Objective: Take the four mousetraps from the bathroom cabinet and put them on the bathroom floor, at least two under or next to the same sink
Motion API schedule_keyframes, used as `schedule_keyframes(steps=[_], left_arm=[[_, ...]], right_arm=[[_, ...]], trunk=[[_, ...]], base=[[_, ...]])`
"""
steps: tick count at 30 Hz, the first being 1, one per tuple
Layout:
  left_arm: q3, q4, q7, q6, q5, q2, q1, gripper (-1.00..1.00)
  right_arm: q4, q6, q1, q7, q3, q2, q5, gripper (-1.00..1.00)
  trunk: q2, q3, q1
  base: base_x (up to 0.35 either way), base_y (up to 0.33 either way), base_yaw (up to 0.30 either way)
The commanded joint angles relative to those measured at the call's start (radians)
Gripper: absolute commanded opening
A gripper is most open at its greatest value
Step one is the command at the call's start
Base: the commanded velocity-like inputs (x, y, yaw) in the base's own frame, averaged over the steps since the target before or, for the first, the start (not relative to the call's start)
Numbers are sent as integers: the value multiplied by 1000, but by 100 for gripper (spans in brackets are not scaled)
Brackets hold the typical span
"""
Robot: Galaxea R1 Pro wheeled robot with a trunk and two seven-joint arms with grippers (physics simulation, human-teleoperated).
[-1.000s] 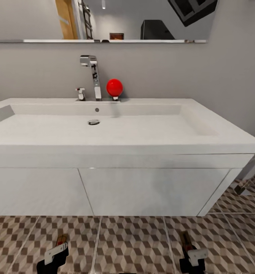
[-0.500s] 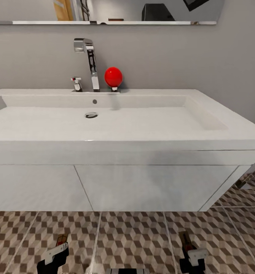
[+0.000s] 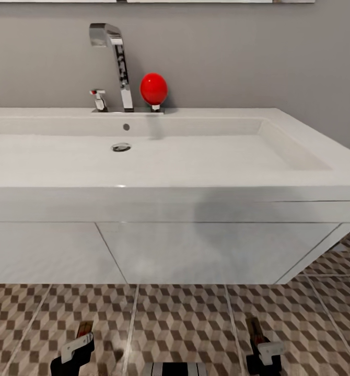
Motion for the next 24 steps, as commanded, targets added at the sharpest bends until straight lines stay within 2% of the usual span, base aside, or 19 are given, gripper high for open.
schedule_keyframes(steps=[1,6,14,24], left_arm=[[-3,0,4,-3,1,0,0,-100],[-4,0,4,-2,1,-1,0,-100],[-3,0,4,-2,1,-1,0,-100],[-3,0,4,-2,1,-1,0,-100]], right_arm=[[4,-5,-1,1,-8,0,8,-100],[4,-5,-1,1,-8,0,8,-100],[4,-5,-1,1,-8,0,8,-100],[4,-6,-1,1,-8,0,8,-100]], trunk=[[-1,-5,0],[-2,-24,2],[-4,-55,6],[-6,-94,11]], base=[[0,0,0],[14,6,0],[139,95,0],[12,8,0]])
